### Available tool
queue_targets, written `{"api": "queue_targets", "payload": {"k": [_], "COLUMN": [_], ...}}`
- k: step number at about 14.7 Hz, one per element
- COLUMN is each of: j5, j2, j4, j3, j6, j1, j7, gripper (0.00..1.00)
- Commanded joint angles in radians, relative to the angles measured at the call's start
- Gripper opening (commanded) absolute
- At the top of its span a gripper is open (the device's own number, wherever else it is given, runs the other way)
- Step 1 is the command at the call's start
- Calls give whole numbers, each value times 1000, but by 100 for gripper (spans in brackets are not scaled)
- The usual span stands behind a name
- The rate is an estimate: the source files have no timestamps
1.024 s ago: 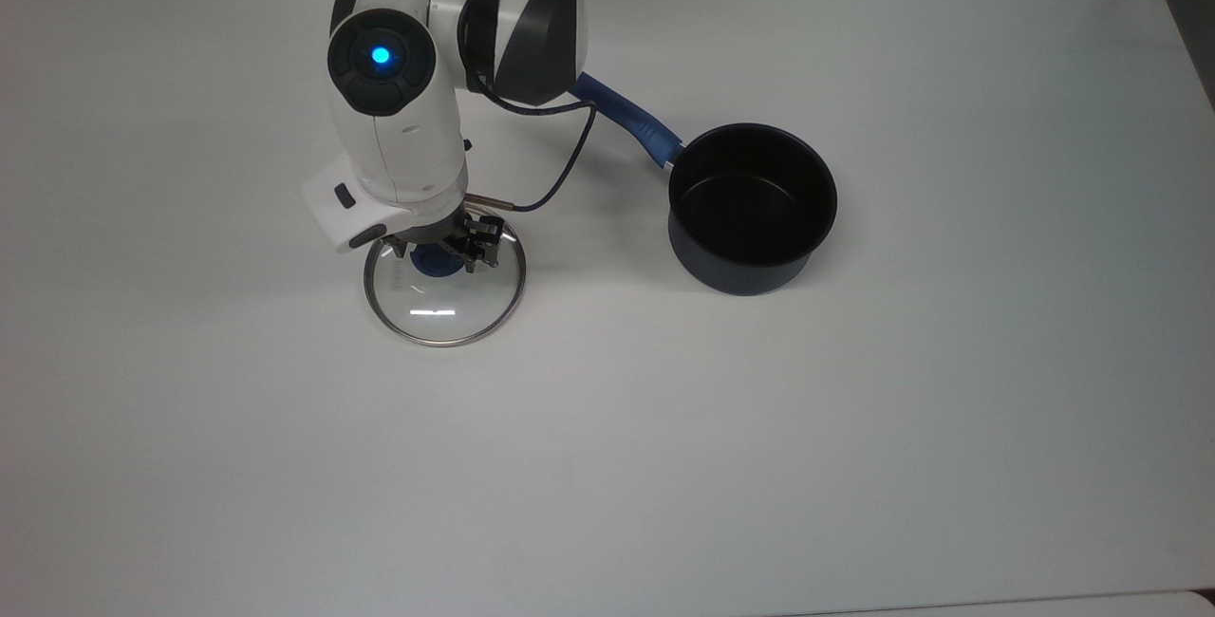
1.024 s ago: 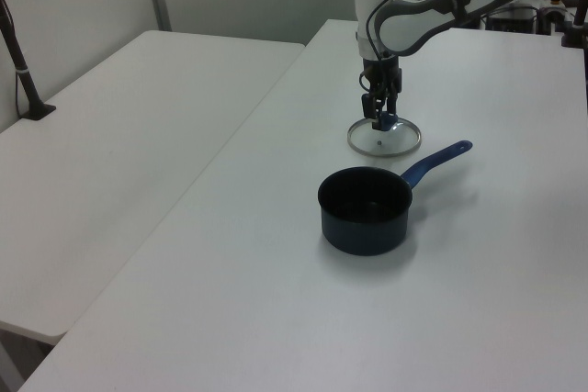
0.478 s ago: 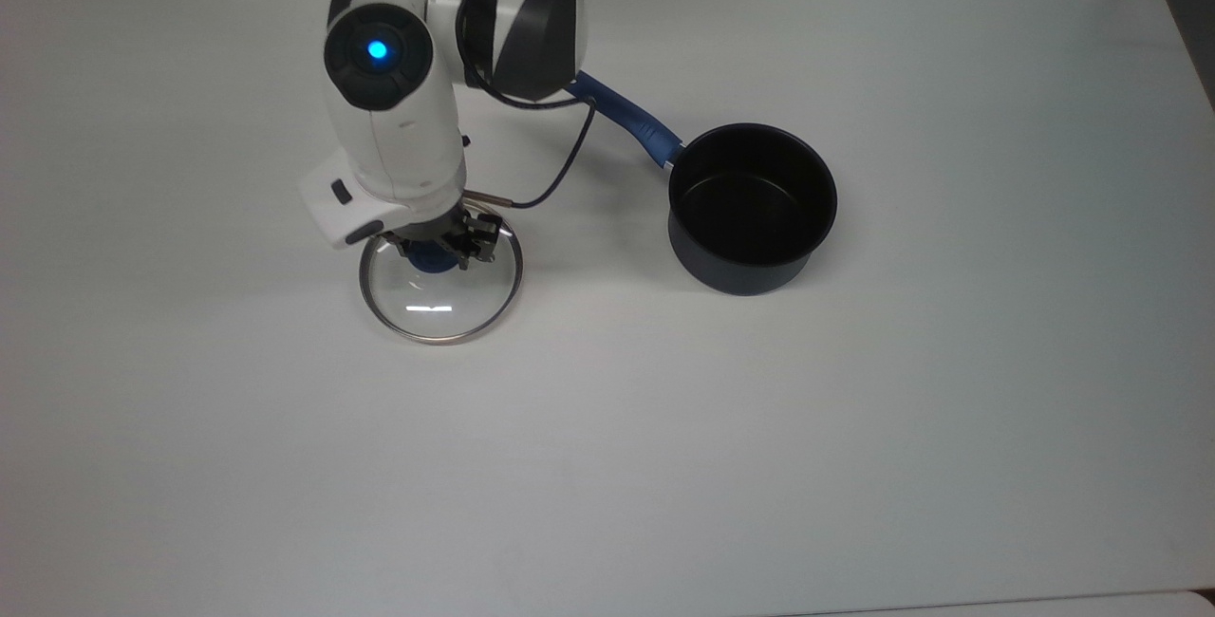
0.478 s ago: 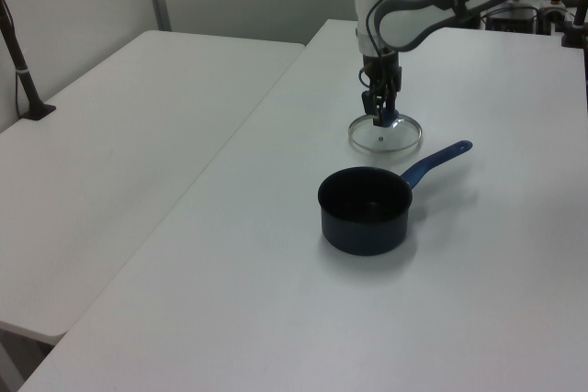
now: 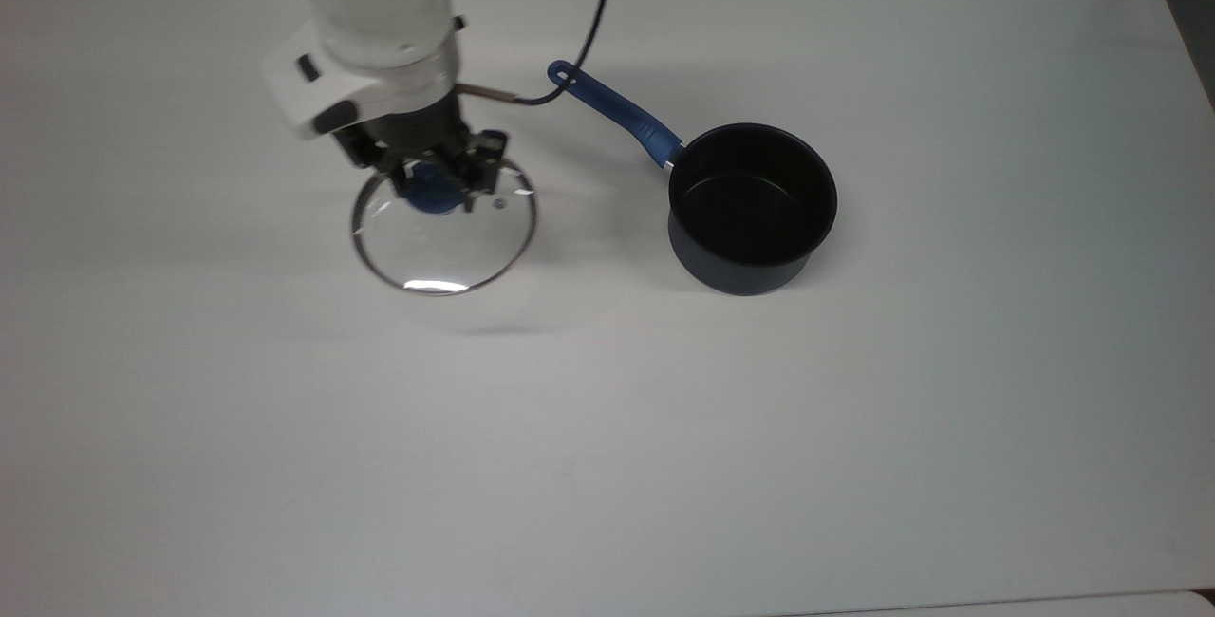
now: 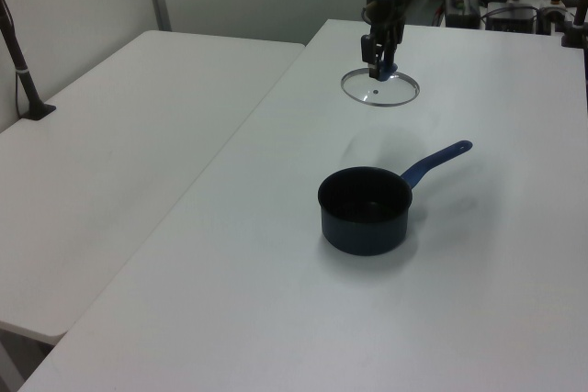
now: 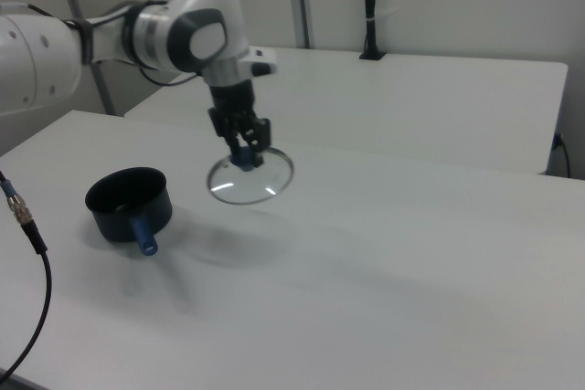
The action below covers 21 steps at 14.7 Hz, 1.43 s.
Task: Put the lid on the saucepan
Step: 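Lift the glass lid and carry it over the saucepan, then lower the lid onto the saucepan rim and open the gripper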
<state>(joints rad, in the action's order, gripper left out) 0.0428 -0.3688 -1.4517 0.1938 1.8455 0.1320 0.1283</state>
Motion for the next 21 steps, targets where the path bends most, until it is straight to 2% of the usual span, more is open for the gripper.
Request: {"api": "queue_targets", "payload": {"k": [1, 9, 14, 21], "j5": [8, -23, -52, -80], "j2": [7, -19, -33, -70], "j4": [25, 22, 19, -12], "j3": [6, 7, 7, 7], "j6": [-61, -49, -49, -45], "j1": [141, 395, 457, 492], "j7": [109, 281, 304, 310], "gripper": [42, 42, 42, 42]}}
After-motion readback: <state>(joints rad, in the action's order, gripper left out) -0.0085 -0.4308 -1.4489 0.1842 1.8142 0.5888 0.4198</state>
